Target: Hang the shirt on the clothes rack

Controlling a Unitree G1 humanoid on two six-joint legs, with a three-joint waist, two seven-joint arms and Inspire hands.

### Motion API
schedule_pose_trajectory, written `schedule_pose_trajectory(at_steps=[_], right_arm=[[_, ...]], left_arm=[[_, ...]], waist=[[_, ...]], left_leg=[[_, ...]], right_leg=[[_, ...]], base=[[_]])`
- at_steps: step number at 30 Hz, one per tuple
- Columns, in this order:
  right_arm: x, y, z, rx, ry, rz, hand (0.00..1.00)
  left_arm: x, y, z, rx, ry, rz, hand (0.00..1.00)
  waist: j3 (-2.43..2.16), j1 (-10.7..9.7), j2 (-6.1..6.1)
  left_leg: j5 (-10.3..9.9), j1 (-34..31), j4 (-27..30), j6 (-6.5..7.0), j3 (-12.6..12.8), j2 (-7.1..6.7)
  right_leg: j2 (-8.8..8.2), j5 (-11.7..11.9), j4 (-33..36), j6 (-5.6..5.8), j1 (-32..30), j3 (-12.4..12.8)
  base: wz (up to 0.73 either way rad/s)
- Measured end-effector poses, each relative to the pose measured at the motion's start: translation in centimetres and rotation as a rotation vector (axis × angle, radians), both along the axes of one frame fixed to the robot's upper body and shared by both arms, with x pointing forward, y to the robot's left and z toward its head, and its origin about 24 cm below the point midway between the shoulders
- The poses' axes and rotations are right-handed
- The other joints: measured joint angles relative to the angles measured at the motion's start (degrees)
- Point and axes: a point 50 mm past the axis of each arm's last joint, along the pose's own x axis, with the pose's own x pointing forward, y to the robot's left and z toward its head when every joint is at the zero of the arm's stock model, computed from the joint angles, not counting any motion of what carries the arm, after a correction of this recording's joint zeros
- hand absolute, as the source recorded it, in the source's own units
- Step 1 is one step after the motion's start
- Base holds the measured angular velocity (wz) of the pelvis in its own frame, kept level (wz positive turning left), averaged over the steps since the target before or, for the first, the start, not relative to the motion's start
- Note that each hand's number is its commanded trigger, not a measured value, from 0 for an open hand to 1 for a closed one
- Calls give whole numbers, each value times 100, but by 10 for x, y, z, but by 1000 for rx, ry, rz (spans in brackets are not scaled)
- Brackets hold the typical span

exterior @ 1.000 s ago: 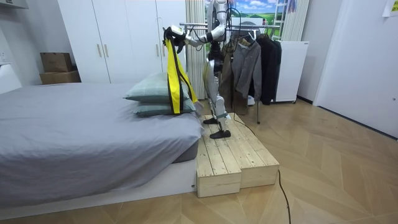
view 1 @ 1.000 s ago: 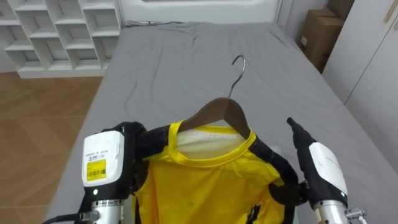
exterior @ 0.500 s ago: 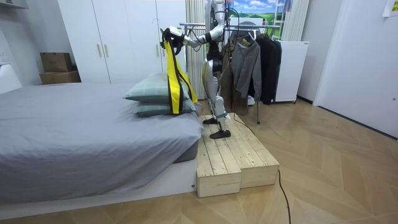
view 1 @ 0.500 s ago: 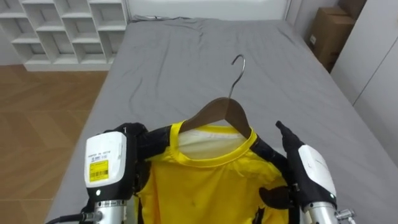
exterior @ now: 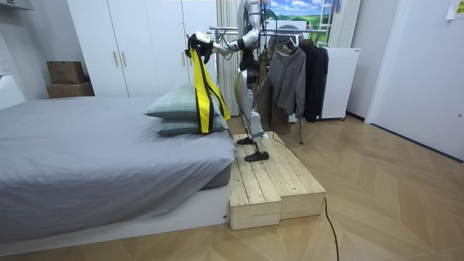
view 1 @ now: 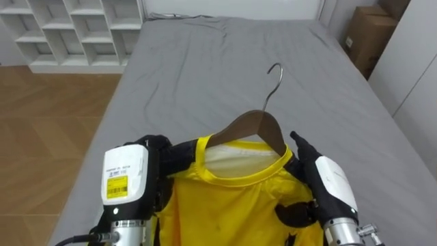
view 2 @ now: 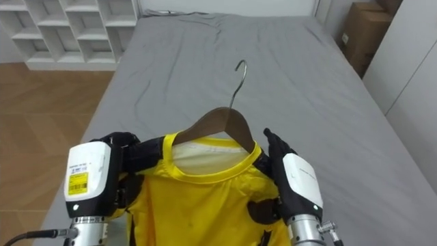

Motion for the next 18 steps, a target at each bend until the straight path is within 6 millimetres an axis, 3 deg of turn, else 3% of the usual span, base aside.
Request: schedule_pose_trajectory(at_steps=[5,9,18], right_arm=[[2,1,1,0,-6,5,0],[13,6,12,-34,-53,34,0],[18,7,12,-98,-62,48,0]], left_arm=[[0,0,0,3,2,-2,100],[3,-1,2,-1,-6,-6,100],[9,-1,7,9,-3,-20,100]], waist=[[20,27,-55],[75,27,-79],[76,100,-75]], left_leg=[[0,20,-24,0,-3,-1],[0,7,-24,0,-1,-1],[0,-8,-23,1,-4,0]], right_leg=[[0,0,1,0,5,11],[0,0,-13,0,-1,9],[1,0,-15,0,-18,-3]], base=[[0],[0],[0]])
